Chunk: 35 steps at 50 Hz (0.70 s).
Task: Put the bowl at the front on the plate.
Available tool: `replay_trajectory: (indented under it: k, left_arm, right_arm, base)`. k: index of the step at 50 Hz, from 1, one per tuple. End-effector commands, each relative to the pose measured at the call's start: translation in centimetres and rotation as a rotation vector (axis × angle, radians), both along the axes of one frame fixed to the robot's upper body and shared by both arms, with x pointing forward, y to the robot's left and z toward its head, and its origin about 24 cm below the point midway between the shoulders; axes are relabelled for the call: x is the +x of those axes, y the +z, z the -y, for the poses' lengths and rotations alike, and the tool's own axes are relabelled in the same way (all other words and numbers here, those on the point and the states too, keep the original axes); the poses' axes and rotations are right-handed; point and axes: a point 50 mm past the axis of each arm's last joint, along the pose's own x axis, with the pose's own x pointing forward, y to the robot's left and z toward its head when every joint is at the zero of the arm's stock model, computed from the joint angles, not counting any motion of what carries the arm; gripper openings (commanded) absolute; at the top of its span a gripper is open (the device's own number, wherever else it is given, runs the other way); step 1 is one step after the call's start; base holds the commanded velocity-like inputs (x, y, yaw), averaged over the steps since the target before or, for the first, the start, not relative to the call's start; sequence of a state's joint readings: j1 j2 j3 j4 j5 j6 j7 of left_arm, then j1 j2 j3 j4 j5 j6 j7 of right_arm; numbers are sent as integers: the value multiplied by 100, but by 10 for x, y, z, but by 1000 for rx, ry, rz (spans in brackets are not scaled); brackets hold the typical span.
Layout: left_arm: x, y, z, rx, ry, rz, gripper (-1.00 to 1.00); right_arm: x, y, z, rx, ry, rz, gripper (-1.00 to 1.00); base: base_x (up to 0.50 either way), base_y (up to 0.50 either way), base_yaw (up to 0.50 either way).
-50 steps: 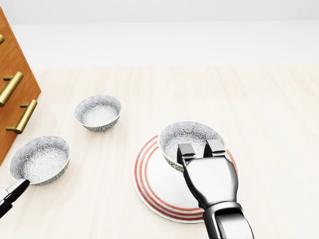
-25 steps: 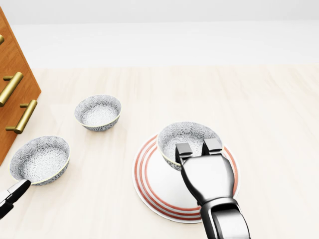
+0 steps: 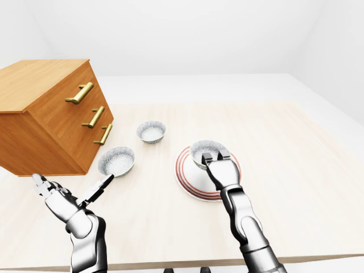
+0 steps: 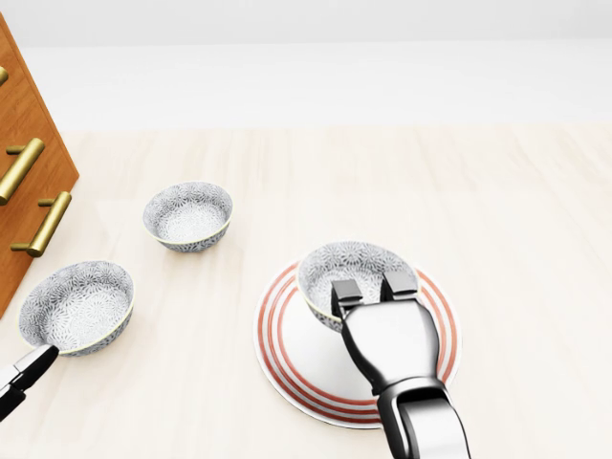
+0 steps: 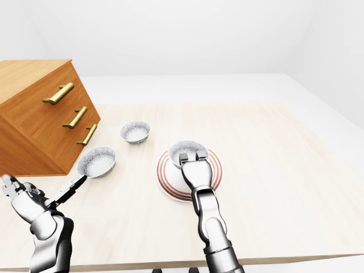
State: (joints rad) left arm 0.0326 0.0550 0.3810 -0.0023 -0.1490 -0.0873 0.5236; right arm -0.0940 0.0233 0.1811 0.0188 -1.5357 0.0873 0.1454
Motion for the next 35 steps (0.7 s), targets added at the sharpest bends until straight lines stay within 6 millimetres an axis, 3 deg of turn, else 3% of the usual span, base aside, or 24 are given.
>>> replay_trajectory:
  k: [1,35]
  left_arm:
    - [0,1,0,3,1,4,100]
    - [-1,2,0,2,4,7,100]
  right_arm:
    - [-1,0,1,45,-3,12,-100]
    - [5,-17,6,98,-21,-14,-100]
  base:
    - [0,0,0]
    - [0,0,0]
